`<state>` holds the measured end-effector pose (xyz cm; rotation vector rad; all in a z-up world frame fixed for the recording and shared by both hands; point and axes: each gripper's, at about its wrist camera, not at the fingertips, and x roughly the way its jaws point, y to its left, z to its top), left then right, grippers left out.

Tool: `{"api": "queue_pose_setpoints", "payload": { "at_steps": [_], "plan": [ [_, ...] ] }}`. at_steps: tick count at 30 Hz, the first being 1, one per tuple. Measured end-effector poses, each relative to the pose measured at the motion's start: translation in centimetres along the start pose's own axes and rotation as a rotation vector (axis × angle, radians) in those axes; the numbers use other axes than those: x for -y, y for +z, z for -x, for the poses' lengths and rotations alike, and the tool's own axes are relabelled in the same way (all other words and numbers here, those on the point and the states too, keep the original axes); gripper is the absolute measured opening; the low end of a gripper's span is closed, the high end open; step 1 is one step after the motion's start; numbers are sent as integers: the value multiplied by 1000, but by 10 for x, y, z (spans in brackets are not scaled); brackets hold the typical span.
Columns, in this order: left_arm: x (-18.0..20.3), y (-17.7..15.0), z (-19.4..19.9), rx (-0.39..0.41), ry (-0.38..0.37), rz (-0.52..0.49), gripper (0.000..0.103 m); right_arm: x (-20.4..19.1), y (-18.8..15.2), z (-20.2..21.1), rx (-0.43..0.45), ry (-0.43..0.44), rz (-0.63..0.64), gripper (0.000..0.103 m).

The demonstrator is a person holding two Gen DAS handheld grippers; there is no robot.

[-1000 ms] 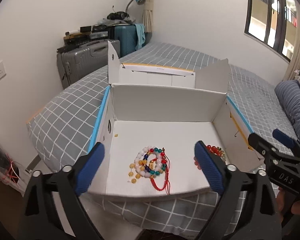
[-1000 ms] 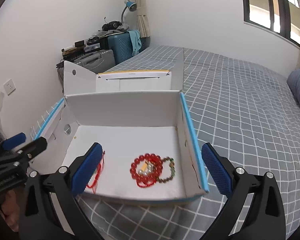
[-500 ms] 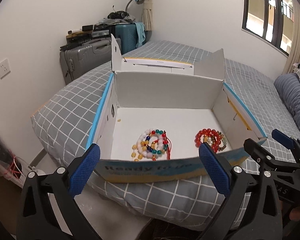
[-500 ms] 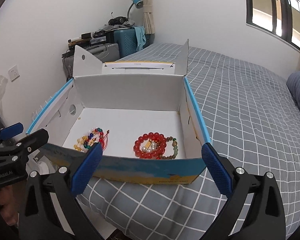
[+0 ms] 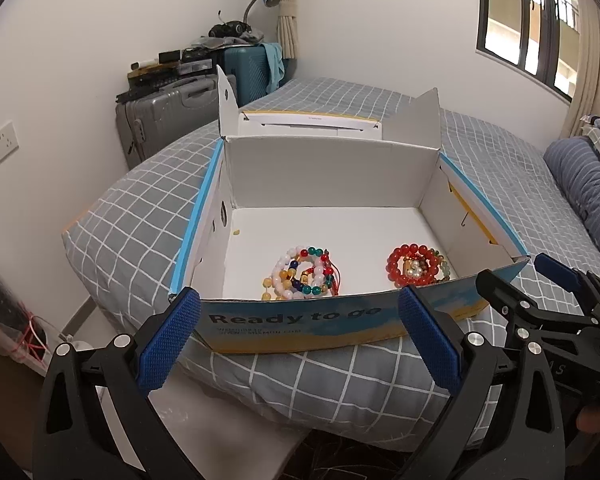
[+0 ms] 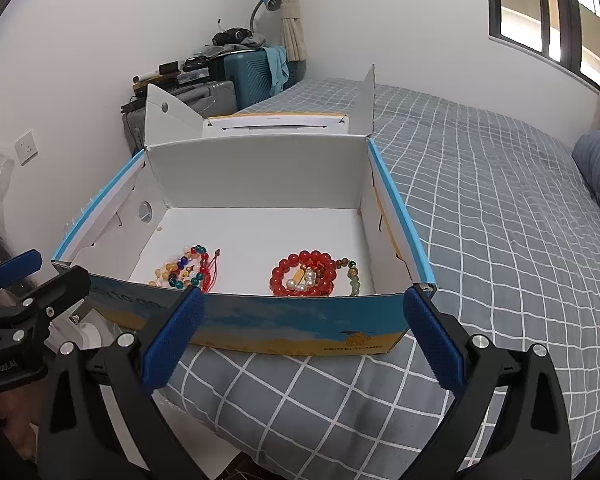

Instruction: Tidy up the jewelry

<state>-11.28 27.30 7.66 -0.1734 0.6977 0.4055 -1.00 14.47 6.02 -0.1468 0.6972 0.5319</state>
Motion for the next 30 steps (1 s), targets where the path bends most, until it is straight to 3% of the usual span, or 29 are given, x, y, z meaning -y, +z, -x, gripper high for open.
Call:
{"api": "queue_pose_setpoints", "payload": {
  "at_steps": [30],
  "plan": [
    [0,1,3,-13,13,17,97,0,0,2,1,11,-8,95]
  ]
}}
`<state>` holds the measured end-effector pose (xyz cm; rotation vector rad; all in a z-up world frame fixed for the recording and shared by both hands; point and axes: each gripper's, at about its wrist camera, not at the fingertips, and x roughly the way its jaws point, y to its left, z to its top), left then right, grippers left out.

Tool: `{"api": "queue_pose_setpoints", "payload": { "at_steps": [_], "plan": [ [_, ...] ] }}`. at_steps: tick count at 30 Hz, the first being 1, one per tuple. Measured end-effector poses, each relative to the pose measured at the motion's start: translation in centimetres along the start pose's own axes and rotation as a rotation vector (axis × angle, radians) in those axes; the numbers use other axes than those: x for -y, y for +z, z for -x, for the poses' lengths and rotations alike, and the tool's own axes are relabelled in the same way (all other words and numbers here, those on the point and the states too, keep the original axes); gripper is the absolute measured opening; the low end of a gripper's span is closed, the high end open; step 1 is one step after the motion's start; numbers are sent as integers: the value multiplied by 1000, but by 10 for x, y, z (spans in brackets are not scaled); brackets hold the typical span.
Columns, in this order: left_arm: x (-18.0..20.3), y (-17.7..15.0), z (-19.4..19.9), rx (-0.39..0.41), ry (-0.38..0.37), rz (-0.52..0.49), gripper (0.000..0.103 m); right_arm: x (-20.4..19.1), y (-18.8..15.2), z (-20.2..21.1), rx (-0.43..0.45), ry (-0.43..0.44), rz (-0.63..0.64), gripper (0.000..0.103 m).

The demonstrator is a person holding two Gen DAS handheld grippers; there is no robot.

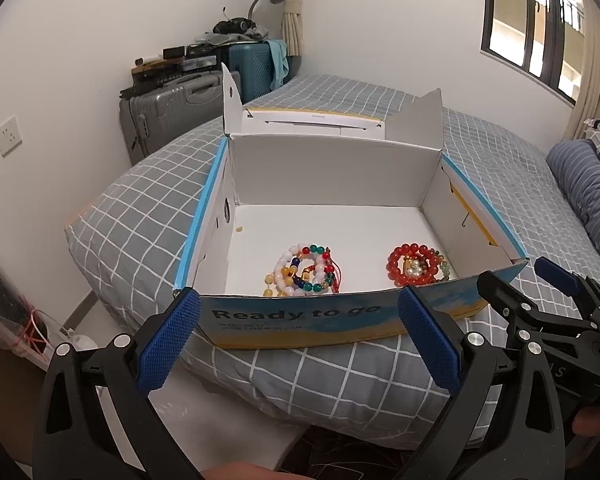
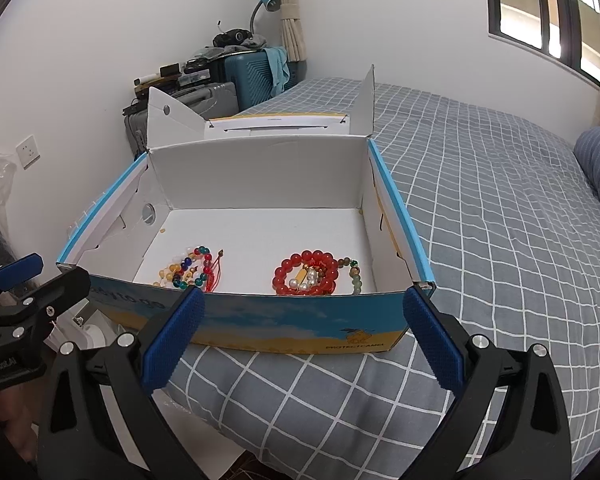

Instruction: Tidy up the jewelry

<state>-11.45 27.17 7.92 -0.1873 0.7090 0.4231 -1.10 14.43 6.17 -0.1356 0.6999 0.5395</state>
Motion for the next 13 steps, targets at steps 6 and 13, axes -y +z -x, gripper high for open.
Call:
{"api": "queue_pose_setpoints", "payload": {
  "at_steps": [6,13],
  "plan": [
    [2,0,1,7,11,-5,97,1,1,1,-1,1,-2,95],
    [3,1,1,6,10,-6,97,2,3,1,0,-1,-8,95]
  ]
}}
